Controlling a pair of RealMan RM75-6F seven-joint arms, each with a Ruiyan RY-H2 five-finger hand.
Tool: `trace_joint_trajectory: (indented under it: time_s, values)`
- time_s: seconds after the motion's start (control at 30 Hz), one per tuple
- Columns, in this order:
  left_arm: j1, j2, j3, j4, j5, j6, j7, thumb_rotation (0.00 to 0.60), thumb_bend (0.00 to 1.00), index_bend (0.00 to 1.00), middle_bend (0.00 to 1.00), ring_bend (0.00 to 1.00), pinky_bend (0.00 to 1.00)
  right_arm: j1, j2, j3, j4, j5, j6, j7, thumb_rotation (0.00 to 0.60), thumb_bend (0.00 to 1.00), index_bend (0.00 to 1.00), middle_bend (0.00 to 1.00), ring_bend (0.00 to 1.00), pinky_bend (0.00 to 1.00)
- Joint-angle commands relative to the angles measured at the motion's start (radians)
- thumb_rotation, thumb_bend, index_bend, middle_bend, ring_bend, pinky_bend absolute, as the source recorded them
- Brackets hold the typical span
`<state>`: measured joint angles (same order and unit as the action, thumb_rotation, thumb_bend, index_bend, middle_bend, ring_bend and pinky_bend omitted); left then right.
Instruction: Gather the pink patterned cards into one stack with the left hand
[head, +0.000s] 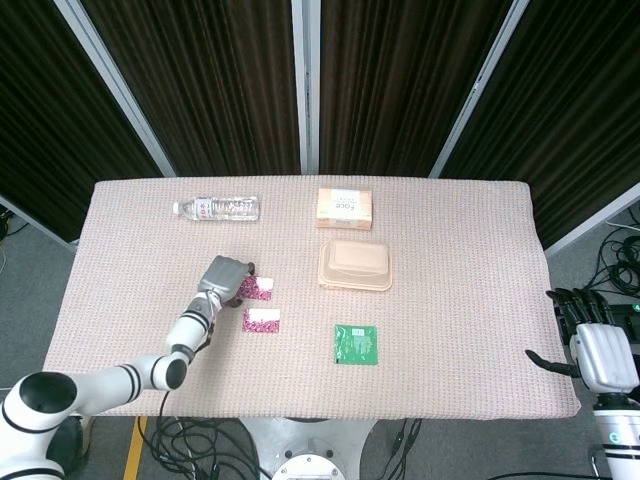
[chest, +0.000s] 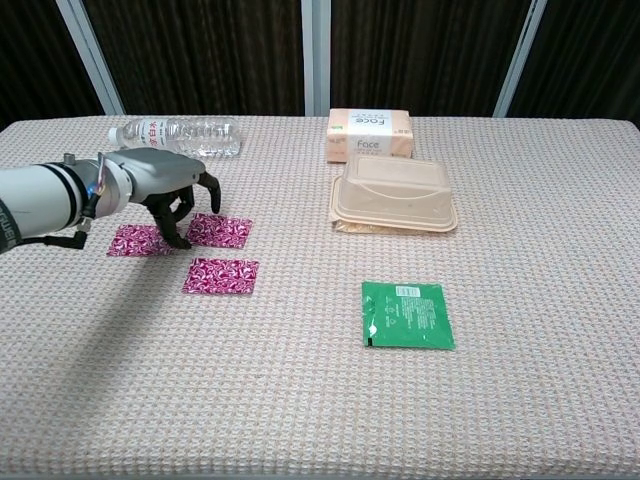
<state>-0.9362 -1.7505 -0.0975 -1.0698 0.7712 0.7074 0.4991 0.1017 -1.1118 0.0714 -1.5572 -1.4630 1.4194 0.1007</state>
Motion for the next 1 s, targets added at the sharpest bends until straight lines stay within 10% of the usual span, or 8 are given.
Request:
trace_joint_trajectory:
  time_s: [0.03, 1.0]
  values:
    - [-0.004, -0.02, -0.006, 0.021, -0.01, -0.002, 0.005, 0.6, 0.25, 0.38, 0.85, 0.84, 0.94, -0.001, 0.001, 0.0, 0.0, 0.002, -0.001, 0.001, 0.469, 0.02, 0.17, 0.14, 0.09, 0.06]
    - [0.007, -0.075, -0.042, 0.08, 0.014, 0.02, 0.011, 0.6, 0.25, 0.46, 0.85, 0.84, 0.94, -0.008, 0.003, -0.002, 0.01, 0.01, -0.006, 0.021, 0.46, 0.02, 0.17, 0.15, 0.09, 0.06]
